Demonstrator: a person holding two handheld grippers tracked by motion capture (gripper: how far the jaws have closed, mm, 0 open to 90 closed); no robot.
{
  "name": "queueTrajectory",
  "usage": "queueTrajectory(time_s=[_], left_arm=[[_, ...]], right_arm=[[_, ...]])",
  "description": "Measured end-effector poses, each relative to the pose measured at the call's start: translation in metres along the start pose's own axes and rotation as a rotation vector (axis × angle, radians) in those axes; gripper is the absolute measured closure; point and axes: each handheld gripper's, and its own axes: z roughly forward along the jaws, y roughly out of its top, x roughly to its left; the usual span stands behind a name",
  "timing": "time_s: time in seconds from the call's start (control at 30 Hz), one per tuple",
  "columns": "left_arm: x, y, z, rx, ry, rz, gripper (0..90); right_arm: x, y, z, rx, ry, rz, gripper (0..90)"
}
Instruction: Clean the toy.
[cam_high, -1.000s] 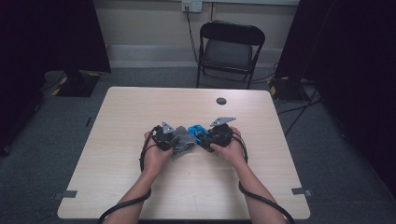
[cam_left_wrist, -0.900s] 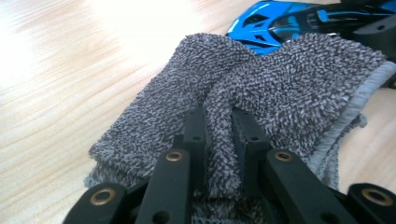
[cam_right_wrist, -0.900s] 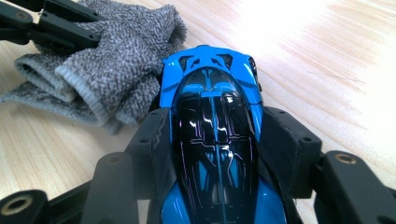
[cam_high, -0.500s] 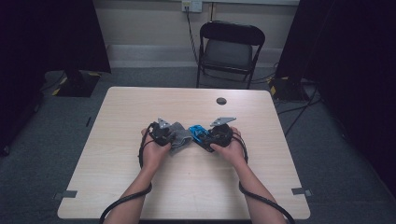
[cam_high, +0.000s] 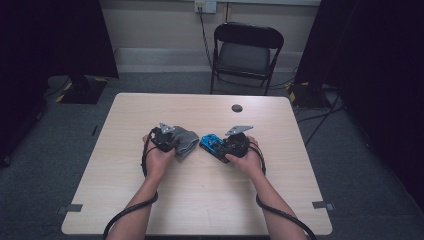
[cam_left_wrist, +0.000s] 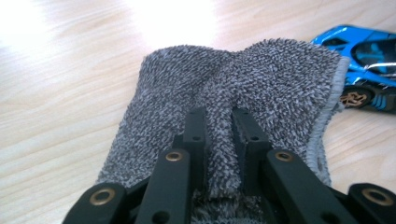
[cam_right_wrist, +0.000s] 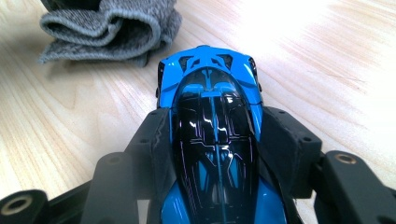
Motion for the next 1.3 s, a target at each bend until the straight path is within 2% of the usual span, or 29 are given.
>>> queueTrajectory(time_s=[0.2,0.3,0.4,0.47,0.63,0.73,0.8,0.9,1.0,1.13,1.3], left_arm=[[-0.001,0.003,-0.011,-0.022,-0.024,0.013,77.6],[-0.005,0.003,-0.019,-0.042,-0.050,0.034,77.6],[-0.010,0.002,-0.028,-0.072,-0.091,0.029,77.5],[-0.014,0.000,-0.034,-0.086,-0.113,0.039,77.5],[-0.029,-0.004,-0.045,-0.104,-0.163,0.097,77.5],[-0.038,-0.008,-0.049,-0.102,-0.192,0.121,77.5],[-0.045,-0.013,-0.050,-0.106,-0.222,0.118,77.5],[-0.056,-0.020,-0.051,-0.090,-0.254,0.150,77.5],[-0.066,-0.023,-0.050,-0.078,-0.279,0.165,77.5],[-0.081,-0.027,-0.049,-0.063,-0.307,0.207,77.5],[-0.098,-0.030,-0.045,-0.044,-0.344,0.231,77.5]], right_arm=[[0.000,0.000,0.000,0.003,0.002,-0.001,43.7],[0.000,0.000,0.000,0.005,0.002,-0.001,43.7],[0.000,0.000,0.000,0.005,0.002,0.000,43.6],[0.000,0.000,0.000,0.004,0.002,0.000,43.6],[-0.001,0.000,-0.001,0.007,0.007,-0.003,43.6],[-0.001,0.001,0.000,0.011,0.005,-0.002,43.6],[0.000,0.001,0.000,0.011,0.004,-0.002,43.6],[0.000,0.001,0.000,0.009,0.004,0.000,43.6],[0.000,0.001,-0.001,0.011,0.004,-0.002,43.6],[-0.001,0.000,-0.001,0.007,0.004,-0.001,43.6],[-0.001,0.000,-0.001,0.008,0.004,-0.002,43.6]])
